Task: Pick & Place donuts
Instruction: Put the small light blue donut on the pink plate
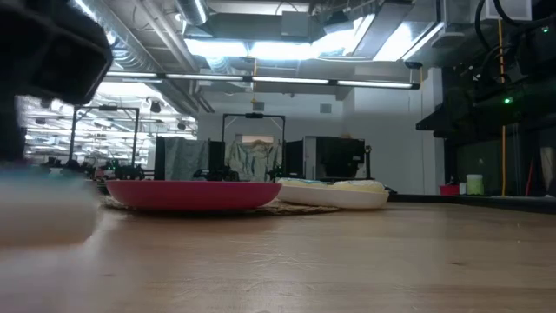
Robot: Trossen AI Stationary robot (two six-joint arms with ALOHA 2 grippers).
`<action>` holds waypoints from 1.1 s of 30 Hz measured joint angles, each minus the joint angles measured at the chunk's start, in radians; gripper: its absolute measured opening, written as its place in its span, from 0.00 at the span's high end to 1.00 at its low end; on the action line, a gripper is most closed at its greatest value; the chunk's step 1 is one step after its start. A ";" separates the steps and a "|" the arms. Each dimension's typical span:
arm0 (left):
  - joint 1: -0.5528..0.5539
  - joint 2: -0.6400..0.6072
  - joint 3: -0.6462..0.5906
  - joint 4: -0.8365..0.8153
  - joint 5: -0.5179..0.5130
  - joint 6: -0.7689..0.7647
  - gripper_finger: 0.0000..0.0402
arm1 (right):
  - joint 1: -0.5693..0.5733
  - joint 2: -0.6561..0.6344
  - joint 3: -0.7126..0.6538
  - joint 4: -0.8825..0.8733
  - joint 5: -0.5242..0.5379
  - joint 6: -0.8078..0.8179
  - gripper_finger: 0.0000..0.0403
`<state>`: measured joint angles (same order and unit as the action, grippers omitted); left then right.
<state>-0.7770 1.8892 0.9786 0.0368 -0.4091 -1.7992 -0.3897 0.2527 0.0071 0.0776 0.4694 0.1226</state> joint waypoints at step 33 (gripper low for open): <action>0.533 -0.454 -0.138 -0.438 0.009 0.281 0.98 | 0.000 0.000 0.000 0.000 0.000 0.000 0.07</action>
<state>-0.2443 1.4355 0.8406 -0.4016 -0.4001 -1.5183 -0.3894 0.2529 0.0071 0.0779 0.4692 0.1226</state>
